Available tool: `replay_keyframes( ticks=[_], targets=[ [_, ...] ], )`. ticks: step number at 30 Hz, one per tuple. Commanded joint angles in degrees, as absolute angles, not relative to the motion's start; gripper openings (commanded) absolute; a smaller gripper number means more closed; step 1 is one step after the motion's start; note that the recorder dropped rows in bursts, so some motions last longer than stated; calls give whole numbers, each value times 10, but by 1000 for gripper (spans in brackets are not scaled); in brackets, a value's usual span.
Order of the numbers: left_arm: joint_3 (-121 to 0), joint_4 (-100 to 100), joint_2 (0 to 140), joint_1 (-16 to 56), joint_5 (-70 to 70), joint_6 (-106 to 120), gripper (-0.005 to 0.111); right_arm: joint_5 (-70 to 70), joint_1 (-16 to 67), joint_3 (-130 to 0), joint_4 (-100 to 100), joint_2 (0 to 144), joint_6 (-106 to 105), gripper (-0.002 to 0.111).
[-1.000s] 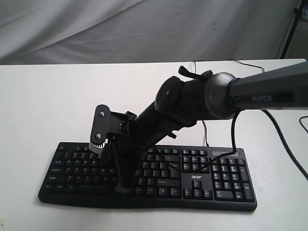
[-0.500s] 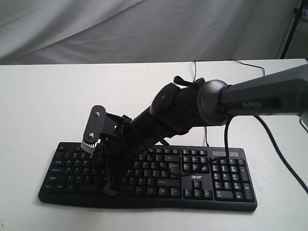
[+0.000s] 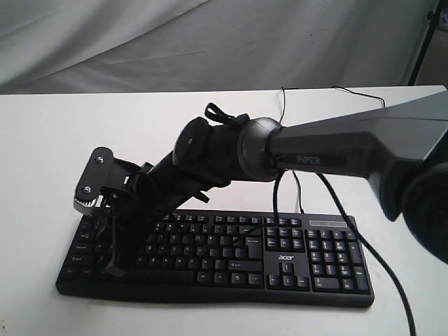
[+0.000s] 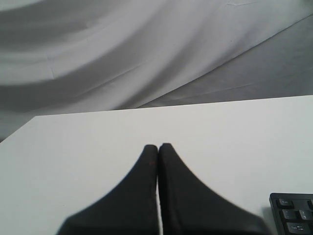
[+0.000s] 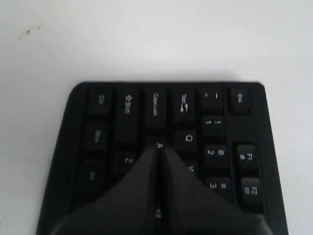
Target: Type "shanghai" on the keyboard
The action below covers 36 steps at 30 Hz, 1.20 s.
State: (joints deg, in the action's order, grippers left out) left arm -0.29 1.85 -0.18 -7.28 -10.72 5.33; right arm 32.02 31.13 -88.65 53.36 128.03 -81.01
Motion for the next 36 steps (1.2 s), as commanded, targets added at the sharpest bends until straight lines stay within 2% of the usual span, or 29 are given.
replay_keyframes(
  ticks=[1,36],
  targets=[
    [0,18,0,-71,-105,52,1,332,321,-924,534,1294,-800,0],
    [0,18,0,-71,-105,52,1,302,336,-941,526,1327,-796,0]
  ],
)
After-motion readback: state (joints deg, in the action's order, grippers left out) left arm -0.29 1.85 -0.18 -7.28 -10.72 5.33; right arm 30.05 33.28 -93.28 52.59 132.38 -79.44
